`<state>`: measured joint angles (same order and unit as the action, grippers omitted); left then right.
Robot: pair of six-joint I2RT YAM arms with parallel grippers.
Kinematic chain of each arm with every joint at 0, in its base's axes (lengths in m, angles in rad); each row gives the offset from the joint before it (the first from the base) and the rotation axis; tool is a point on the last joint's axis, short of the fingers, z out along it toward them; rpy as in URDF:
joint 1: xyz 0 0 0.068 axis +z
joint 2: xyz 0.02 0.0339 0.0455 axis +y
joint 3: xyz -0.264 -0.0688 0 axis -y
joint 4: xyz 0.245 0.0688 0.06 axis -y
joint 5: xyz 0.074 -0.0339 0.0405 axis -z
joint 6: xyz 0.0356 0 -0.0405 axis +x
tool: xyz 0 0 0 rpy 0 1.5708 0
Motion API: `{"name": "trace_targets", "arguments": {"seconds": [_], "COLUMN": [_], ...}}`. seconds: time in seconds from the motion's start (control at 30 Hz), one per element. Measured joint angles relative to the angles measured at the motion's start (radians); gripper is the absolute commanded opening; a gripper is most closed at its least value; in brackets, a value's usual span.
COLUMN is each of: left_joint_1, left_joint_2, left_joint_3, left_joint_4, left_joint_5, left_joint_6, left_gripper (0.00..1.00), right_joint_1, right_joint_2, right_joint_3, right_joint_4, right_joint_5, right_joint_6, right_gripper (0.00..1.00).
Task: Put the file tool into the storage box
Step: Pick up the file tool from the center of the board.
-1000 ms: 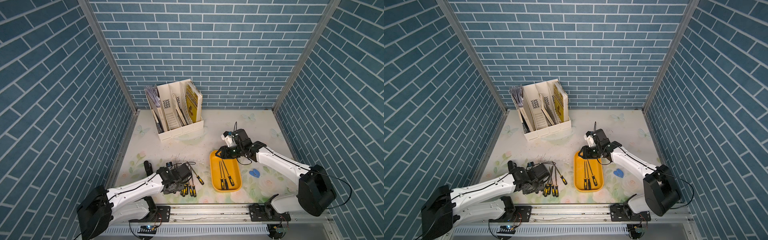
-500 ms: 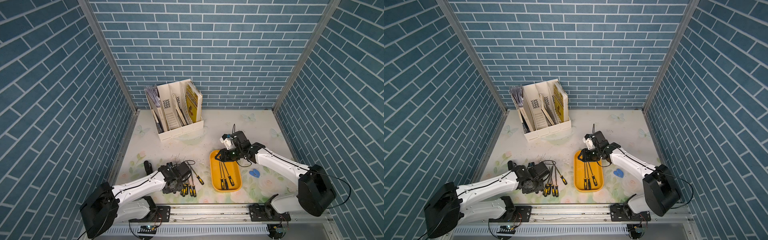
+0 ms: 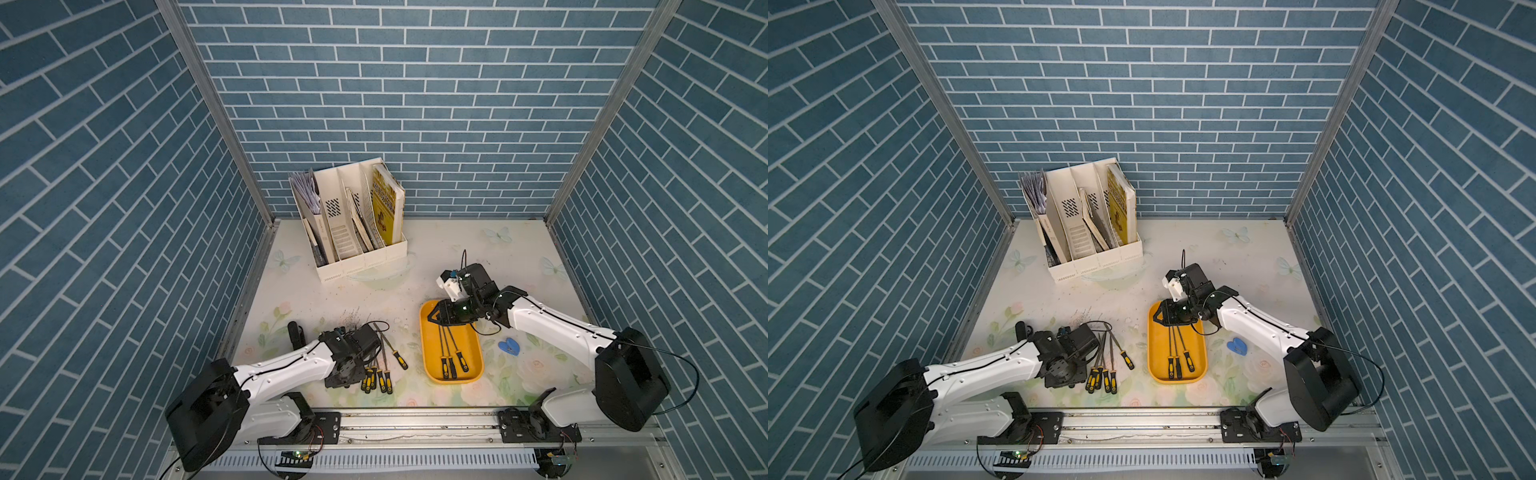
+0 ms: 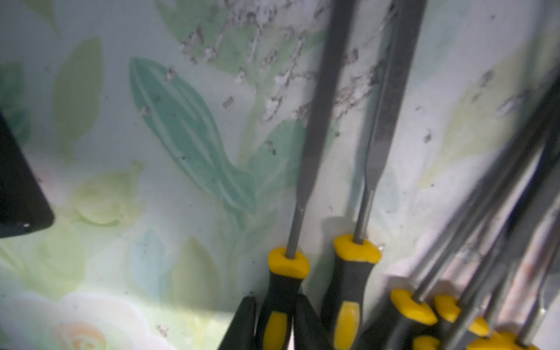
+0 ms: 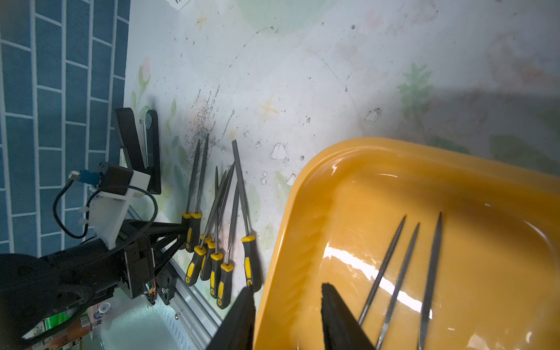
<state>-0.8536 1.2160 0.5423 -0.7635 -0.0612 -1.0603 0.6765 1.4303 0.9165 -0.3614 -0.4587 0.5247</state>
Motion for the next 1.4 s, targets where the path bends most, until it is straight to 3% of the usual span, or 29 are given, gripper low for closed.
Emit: {"name": "trace_targets", "arguments": {"seconds": [0.33, 0.57, 0.7, 0.83, 1.0, 1.17, 1.27, 1.4], "left_joint_1": [0.005, -0.003, -0.078, -0.155, -0.179, -0.18, -0.18, -0.187], "left_joint_2": [-0.03, -0.2, -0.263, -0.214, -0.17, -0.172, -0.173, -0.173], "left_joint_3": [0.013, 0.163, 0.211, 0.251, 0.241, 0.236, 0.236, 0.236], "left_joint_4": [-0.004, -0.007, 0.101, 0.162, 0.187, 0.212, 0.229, 0.254], "left_joint_5": [0.003, 0.045, 0.137, 0.184, 0.202, 0.203, 0.213, 0.232], "left_joint_6": [0.047, 0.099, 0.114, 0.122, 0.114, 0.103, 0.102, 0.097], "left_gripper": [0.08, 0.03, 0.02, 0.02, 0.02, 0.02, 0.01, 0.02], "right_joint_1": [0.006, 0.008, 0.051, 0.121, 0.157, 0.164, 0.167, 0.169], "right_joint_2": [0.006, -0.001, -0.007, 0.005, 0.024, 0.037, 0.052, 0.066], "right_joint_3": [0.006, 0.042, 0.053, 0.073, 0.073, 0.072, 0.072, 0.072], "right_joint_4": [0.002, 0.041, 0.093, 0.138, 0.168, 0.18, 0.184, 0.186], "right_joint_5": [-0.002, -0.052, -0.107, -0.131, -0.14, -0.14, -0.138, -0.138], "right_joint_6": [0.0, 0.003, 0.019, 0.03, 0.052, 0.066, 0.08, 0.088], "right_gripper": [0.41, 0.55, 0.56, 0.56, 0.55, 0.37, 0.31, 0.1]}}
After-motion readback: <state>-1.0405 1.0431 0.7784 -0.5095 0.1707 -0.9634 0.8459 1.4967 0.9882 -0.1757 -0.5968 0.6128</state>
